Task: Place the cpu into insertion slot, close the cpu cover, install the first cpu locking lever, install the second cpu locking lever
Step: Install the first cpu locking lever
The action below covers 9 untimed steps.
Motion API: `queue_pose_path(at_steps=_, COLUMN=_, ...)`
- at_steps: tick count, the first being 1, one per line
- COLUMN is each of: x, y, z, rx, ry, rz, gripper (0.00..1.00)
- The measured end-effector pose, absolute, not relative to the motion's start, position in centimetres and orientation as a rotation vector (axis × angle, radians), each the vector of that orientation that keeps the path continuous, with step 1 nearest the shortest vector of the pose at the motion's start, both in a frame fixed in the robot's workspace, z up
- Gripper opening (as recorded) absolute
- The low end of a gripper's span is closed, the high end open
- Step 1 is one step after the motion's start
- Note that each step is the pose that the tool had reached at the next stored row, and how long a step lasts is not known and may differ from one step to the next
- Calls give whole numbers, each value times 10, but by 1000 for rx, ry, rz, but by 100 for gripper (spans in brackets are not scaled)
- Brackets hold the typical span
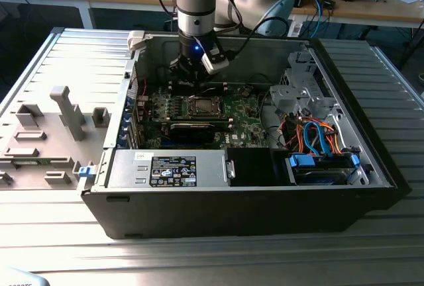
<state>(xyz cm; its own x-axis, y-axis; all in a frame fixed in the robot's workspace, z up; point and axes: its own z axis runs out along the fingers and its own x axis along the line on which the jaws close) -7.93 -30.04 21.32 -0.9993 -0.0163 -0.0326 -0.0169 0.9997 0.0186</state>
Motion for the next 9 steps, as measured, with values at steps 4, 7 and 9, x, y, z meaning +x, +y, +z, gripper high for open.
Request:
queue_pose_path(at_steps=4, x=-73, y=-300, z=212, rx=-26, ry=3110, rz=29, gripper=11)
queue_pose_path(at_steps=7, x=-70, y=-300, z=209, rx=-26, ry=3110, rz=29, gripper=11)
queue_pose_path(at_steps=9, x=-69, y=-300, z=208, rx=-26, ry=3110, rz=29, gripper=11)
